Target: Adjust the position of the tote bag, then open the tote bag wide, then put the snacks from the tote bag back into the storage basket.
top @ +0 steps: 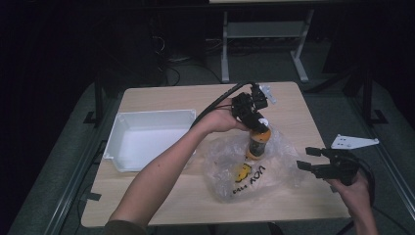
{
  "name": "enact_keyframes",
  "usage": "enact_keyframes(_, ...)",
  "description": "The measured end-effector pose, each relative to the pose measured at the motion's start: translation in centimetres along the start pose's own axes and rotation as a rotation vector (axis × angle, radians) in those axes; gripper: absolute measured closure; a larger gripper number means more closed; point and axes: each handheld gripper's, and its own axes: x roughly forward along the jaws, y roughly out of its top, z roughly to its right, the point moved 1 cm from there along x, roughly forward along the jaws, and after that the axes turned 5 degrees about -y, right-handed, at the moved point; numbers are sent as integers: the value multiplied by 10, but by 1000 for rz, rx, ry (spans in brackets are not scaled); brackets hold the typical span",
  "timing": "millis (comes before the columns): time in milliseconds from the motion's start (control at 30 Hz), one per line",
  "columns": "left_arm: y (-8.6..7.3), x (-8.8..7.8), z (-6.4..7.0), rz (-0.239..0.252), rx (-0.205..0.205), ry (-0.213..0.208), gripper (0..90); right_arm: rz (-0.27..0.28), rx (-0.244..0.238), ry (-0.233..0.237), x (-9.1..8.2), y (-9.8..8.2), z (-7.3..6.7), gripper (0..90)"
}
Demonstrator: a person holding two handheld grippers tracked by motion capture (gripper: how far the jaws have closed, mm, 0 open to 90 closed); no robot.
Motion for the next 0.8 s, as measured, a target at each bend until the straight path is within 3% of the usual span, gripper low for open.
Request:
enact_keyframes(533, 10, -54, 11, 38, 3, 44, 591, 7, -1, -8, -1, 1, -1, 286)
enact_keyframes(800, 8, -71, 13, 54, -15, 68, 592, 4, -8, -9, 0, 1, -3, 285)
